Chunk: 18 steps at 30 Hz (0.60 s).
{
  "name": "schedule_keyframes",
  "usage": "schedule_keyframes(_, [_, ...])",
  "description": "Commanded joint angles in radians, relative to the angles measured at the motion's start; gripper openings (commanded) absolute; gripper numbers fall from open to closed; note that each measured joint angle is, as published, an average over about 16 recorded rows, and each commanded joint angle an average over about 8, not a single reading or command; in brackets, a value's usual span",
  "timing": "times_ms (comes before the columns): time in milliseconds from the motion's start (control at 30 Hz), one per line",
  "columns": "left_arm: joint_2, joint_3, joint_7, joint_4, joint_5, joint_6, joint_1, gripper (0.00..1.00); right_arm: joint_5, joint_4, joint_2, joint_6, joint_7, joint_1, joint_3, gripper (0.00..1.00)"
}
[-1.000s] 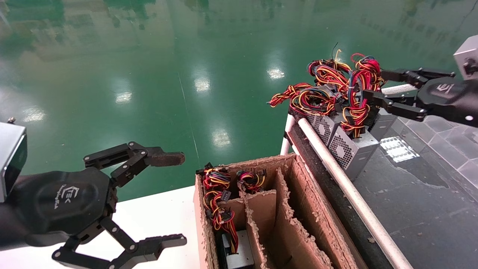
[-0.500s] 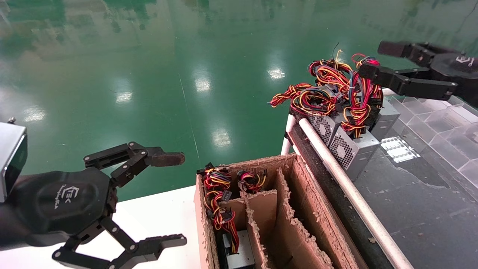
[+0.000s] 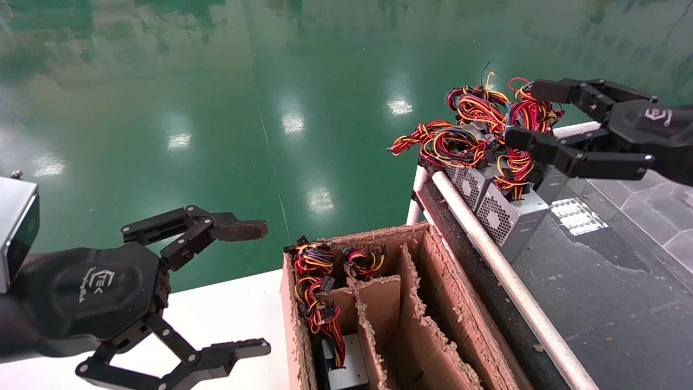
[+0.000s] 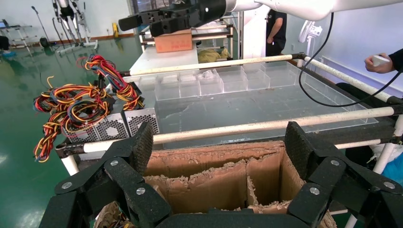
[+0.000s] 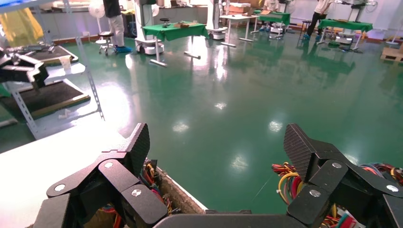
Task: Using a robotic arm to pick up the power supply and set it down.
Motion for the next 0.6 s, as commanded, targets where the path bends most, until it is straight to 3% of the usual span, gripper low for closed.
schedule_keyframes(33, [0.000, 0.000, 0.000, 0.000, 0.000, 0.000, 0.000, 1.00, 0.013, 0.038, 0.006, 0.006, 0.007, -0.024, 0.003, 1.00])
schedule_keyframes(600, [0.000, 0.001, 0.000, 0.000, -0.001, 0.000, 0.000, 1.00, 0.116, 0.330, 0.048, 0.048, 0.064, -0.212, 0.026, 1.00])
